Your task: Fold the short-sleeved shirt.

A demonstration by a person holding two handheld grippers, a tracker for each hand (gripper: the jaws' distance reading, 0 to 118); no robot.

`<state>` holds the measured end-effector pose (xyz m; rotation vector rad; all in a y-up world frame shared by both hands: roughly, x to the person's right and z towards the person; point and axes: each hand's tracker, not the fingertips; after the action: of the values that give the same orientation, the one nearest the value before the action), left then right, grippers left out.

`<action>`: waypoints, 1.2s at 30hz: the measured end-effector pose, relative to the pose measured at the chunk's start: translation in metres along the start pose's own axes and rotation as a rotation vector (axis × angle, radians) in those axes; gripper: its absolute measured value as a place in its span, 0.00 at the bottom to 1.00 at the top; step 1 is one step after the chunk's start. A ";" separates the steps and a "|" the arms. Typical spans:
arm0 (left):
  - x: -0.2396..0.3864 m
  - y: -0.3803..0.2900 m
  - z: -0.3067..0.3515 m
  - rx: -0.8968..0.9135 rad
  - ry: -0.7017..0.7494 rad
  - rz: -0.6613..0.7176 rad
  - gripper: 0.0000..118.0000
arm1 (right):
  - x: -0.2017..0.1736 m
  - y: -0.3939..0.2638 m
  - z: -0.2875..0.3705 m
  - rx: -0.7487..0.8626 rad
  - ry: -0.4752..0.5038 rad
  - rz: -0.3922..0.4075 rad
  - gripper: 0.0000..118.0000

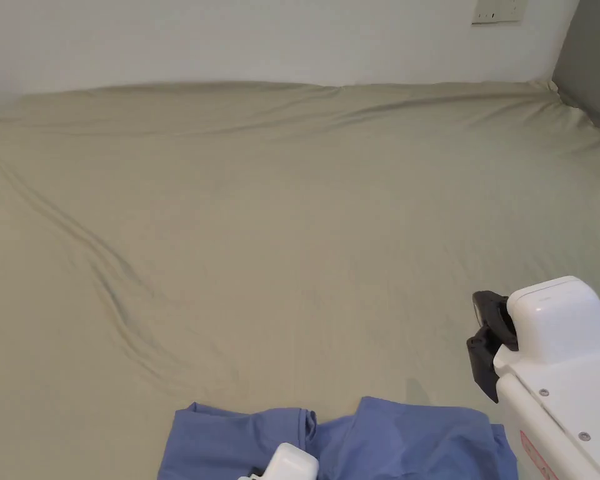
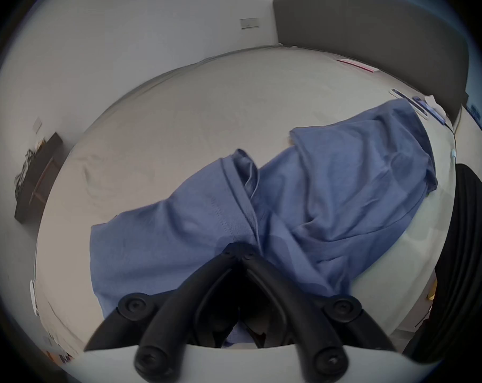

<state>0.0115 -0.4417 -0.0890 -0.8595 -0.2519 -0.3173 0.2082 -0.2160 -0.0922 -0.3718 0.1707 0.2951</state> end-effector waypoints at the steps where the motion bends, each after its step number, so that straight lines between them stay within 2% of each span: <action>1: 0.002 0.001 0.000 0.002 -0.006 0.003 0.00 | 0.000 0.000 0.000 -0.001 0.001 -0.002 0.00; 3: 0.003 0.005 0.000 0.010 -0.064 0.046 0.00 | 0.000 0.000 -0.001 -0.001 0.005 -0.007 0.00; 7: -0.001 0.015 0.016 0.050 -0.295 0.142 0.00 | -0.001 0.000 -0.002 -0.002 0.009 0.005 0.00; 8: -0.006 0.017 0.021 0.060 -0.385 0.195 0.00 | 0.000 -0.001 -0.002 -0.002 0.009 0.008 0.00; 10: -0.023 0.019 0.031 0.081 -0.477 0.315 0.00 | 0.001 -0.001 -0.003 -0.003 0.010 0.009 0.00; 14: -0.087 0.013 0.043 0.136 -0.494 0.513 0.00 | 0.003 0.002 0.000 0.001 0.002 0.012 0.00; 17: -0.141 -0.001 0.040 0.137 -0.438 0.600 0.00 | 0.003 0.004 0.000 0.002 -0.001 0.011 0.00; 19: -0.177 -0.016 0.036 0.124 -0.410 0.673 0.03 | 0.003 0.005 0.000 0.001 -0.003 0.010 0.00; 21: -0.212 -0.033 0.032 0.081 -0.440 0.797 0.20 | 0.005 0.004 -0.002 -0.001 -0.002 0.010 0.00; 22: -0.228 -0.043 0.028 0.064 -0.475 0.851 0.32 | 0.004 0.004 -0.002 -0.002 -0.001 0.010 0.00; 24: -0.247 -0.055 0.020 -0.001 -0.537 0.912 0.73 | 0.003 0.003 -0.003 -0.005 0.003 0.011 0.00; 25: -0.253 -0.062 0.014 -0.016 -0.557 0.932 0.88 | 0.002 0.003 -0.004 -0.007 0.006 0.012 0.00; 26: -0.257 -0.067 0.008 -0.028 -0.595 0.952 0.99 | 0.000 0.003 -0.005 -0.010 0.008 0.013 0.00; 33: -0.233 -0.077 -0.043 -0.126 -0.859 1.102 1.00 | -0.006 0.003 -0.007 -0.025 0.019 0.030 0.00; 36: -0.218 -0.068 -0.047 -0.083 -0.951 1.142 0.98 | -0.009 0.005 -0.007 -0.027 0.021 0.039 0.00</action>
<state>-0.2107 -0.4822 -0.1457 -1.0548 -0.5718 1.1843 0.1977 -0.2165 -0.0979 -0.3983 0.1946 0.3323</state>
